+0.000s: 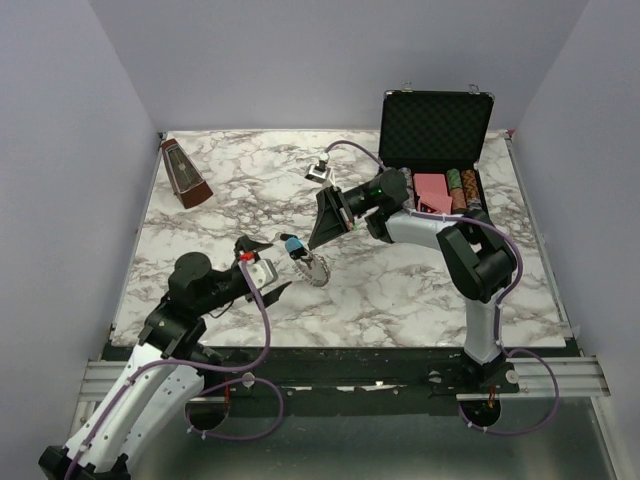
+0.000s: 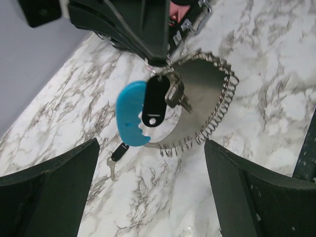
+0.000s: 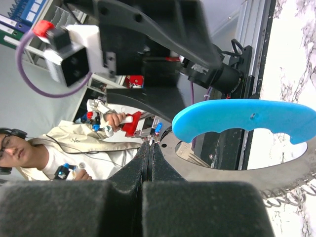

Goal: Put the keys on the keyring

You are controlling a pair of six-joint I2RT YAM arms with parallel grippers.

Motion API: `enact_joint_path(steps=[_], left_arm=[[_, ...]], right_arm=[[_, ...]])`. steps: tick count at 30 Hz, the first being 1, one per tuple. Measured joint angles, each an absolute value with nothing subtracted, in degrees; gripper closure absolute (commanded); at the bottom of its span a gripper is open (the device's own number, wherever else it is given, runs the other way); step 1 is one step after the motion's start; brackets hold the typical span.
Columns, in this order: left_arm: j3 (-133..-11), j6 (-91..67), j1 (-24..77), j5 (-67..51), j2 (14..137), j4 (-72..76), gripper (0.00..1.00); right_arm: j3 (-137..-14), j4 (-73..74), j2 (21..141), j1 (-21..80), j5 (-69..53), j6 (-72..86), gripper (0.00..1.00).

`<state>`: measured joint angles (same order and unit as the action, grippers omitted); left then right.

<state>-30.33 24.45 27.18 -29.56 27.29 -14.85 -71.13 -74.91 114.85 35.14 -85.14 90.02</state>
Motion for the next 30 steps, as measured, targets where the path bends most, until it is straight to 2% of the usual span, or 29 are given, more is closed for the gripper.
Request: enact_joint_path(steps=[5, 9, 15, 21, 30], left_arm=[[-29.54, 31.86, 26.33, -30.87, 34.57, -13.93, 0.08], [-29.54, 33.61, 21.69, -35.09, 38.65, -9.21, 0.10], [-29.67, 31.81, 17.37, -47.13, 43.13, -0.78, 0.10], [-31.07, 30.35, 17.26, -58.41, 48.07, 0.43, 0.10], [-31.62, 26.76, 17.26, -59.86, 52.60, 8.10, 0.14]], right_arm=[[-70.74, -74.94, 113.43, 35.27, -85.17, 89.69, 0.99], [-70.17, -74.91, 112.79, 35.68, -85.19, 89.36, 0.99], [-69.65, -74.91, 112.49, 36.34, -85.21, 88.97, 0.99], [-69.34, -74.94, 111.81, 36.47, -85.21, 88.86, 0.99], [-69.25, -74.94, 111.81, 38.15, -85.21, 88.88, 0.99]])
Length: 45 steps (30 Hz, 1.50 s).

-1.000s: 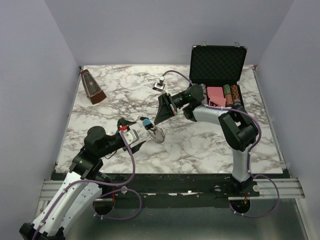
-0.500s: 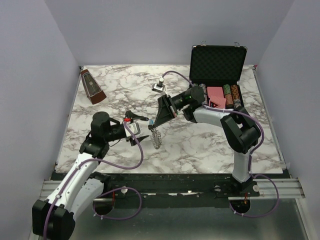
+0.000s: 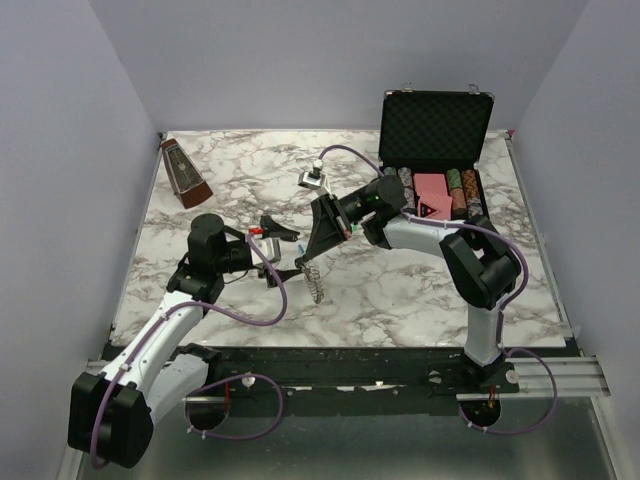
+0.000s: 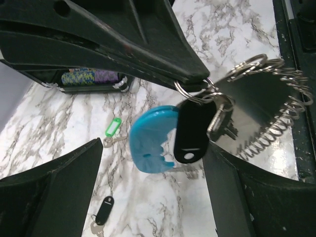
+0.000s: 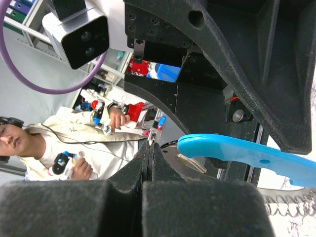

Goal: Put the keys on the keyring

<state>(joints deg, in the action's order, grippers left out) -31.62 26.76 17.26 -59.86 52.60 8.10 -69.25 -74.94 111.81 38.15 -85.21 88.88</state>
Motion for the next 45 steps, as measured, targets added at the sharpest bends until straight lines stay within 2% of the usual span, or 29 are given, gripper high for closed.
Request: enact_joint_path(steps=[4, 7, 11, 14, 19, 25, 28, 30, 35, 37, 38, 41, 42, 43, 45], left_arm=[[-31.03, 25.04, 17.39, -59.86, 52.69, 11.64, 0.21], [-31.03, 24.18, 17.85, -59.99, 52.69, 12.47, 0.34], [-31.03, 24.12, 18.79, -60.20, 52.60, 11.38, 0.38], [-30.92, 24.84, 19.77, -60.03, 52.03, 9.72, 0.54], [-30.17, 26.72, 21.43, -57.67, 48.40, 4.93, 0.66], [-28.88, 28.14, 22.70, -52.18, 43.22, 1.13, 0.67], [-27.59, 28.32, 23.14, -50.54, 40.51, -0.12, 0.81], [-27.00, 28.21, 23.27, -50.26, 39.31, -0.73, 1.00], [-27.00, 28.40, 23.38, -49.91, 38.30, -2.83, 1.00], [-27.59, 28.01, 23.40, -49.65, 38.74, -3.86, 1.00], [-28.05, 27.81, 23.38, -49.47, 39.09, -4.51, 1.00], [-29.85, 26.79, 23.38, -48.42, 40.62, -7.14, 1.00], [-30.39, 26.22, 23.38, -47.53, 41.54, -8.49, 1.00], [-30.57, 25.82, 23.35, -46.74, 42.24, -9.34, 1.00], [-30.59, 25.04, 23.22, -45.15, 42.83, -11.09, 1.00]], right_arm=[[-69.25, -74.94, 111.79, 38.37, -85.21, 88.88, 0.99], [-69.25, -74.94, 111.79, 38.37, -85.21, 88.90, 0.99], [-69.25, -74.94, 111.79, 38.37, -85.21, 88.90, 0.99], [-69.25, -74.94, 111.70, 38.33, -85.32, 88.95, 0.99], [-69.25, -74.94, 111.61, 38.33, -85.52, 89.08, 0.99], [-69.25, -74.94, 111.61, 38.33, -85.65, 89.10, 0.99], [-69.25, -74.91, 111.61, 38.33, -85.62, 89.14, 0.99], [-69.25, -74.94, 111.61, 38.33, -85.73, 89.12, 0.99], [-69.25, -74.91, 111.68, 38.54, -85.84, 89.45, 0.94], [-69.25, -74.94, 111.85, 38.54, -85.84, 89.78, 0.84], [-69.25, -74.91, 111.87, 38.54, -85.82, 90.08, 0.75], [-69.56, -74.94, 112.29, 38.44, -85.78, 91.77, 0.36], [-69.97, -75.07, 112.60, 38.17, -85.82, 92.51, 0.04], [-70.39, -75.24, 112.92, 37.91, -85.76, 93.14, 0.00], [-70.98, -75.46, 113.38, 37.19, -85.76, 94.17, 0.00]])
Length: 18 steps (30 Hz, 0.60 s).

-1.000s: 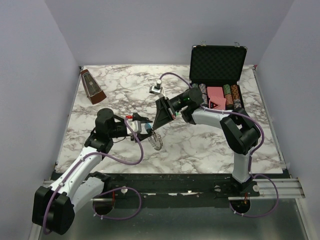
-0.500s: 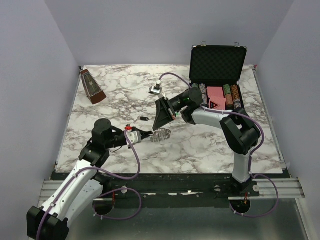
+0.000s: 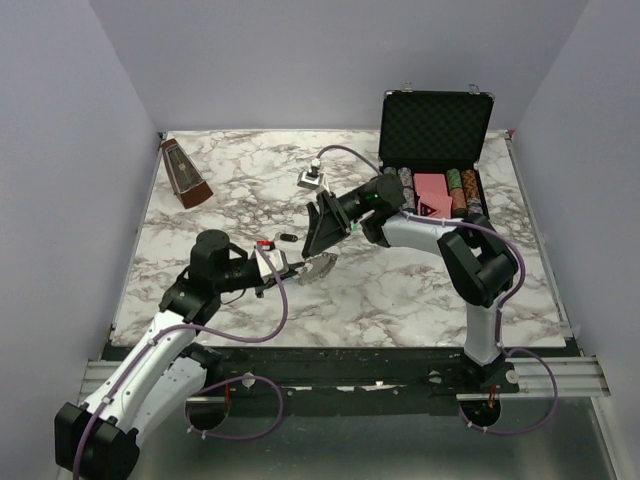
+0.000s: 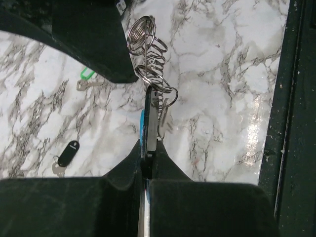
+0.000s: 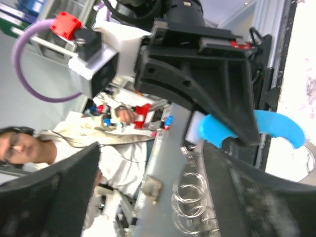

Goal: Put the keys on the keyring

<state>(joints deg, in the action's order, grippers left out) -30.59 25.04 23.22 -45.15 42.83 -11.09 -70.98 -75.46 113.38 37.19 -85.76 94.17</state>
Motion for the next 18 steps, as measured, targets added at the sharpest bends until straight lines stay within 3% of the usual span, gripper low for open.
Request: enact_joint_path(steps=[10, 18], left_arm=[[-30.13, 13.96, 19.99, -28.73, 39.03, -12.08, 1.00], [-35.24, -5.98, -0.14, -28.56, 46.48, -11.84, 1.00]], right_arm=[[-72.18, -75.48, 113.56, 29.17, -85.76, 96.86, 0.00], [-72.49, -75.37, 109.95, 29.63, -85.80, 98.61, 0.00]])
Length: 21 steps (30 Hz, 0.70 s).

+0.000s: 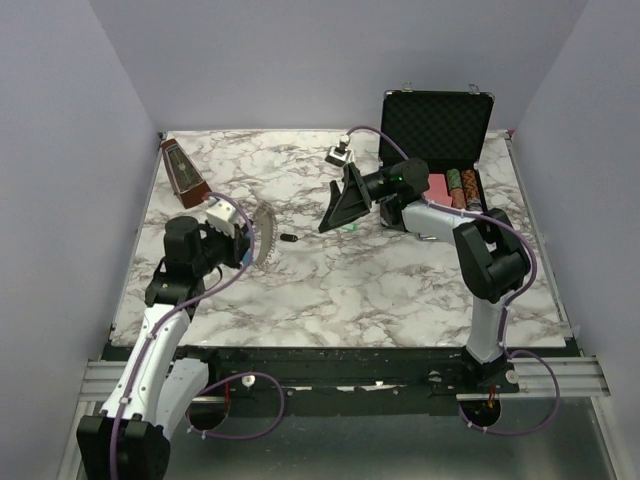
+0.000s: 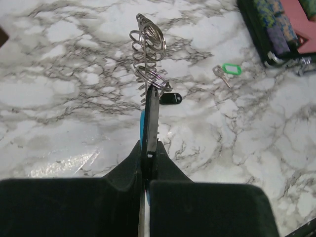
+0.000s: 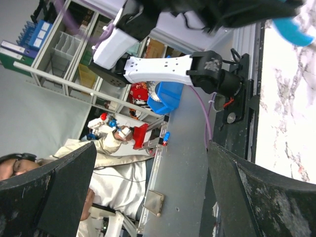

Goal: Put the keys on the keyring

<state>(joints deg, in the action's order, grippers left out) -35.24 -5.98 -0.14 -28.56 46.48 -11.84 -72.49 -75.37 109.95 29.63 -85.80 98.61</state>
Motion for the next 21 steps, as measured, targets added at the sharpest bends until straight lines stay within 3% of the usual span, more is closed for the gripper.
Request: enact_joint_path(steps=[4, 11, 21], left_arm=[[-35.24, -15.53, -8.21, -29.15, 50.09, -10.96, 1.00], [-35.24, -24.71, -13.74, -29.02, 59.51, -11.09, 1.00], [-36.97, -25.74, -14.57, -31.24, 61.19, -11.73, 1.00]], right_arm=[[-76.34, -75.57, 107.31, 30.98, -85.82, 100.75, 0.00], [-85.12, -75.81, 107.44, 33.47, -85.95, 104.51, 0.00], [-114.91, -76.14, 111.02, 36.97, -85.34, 111.87, 0.00]])
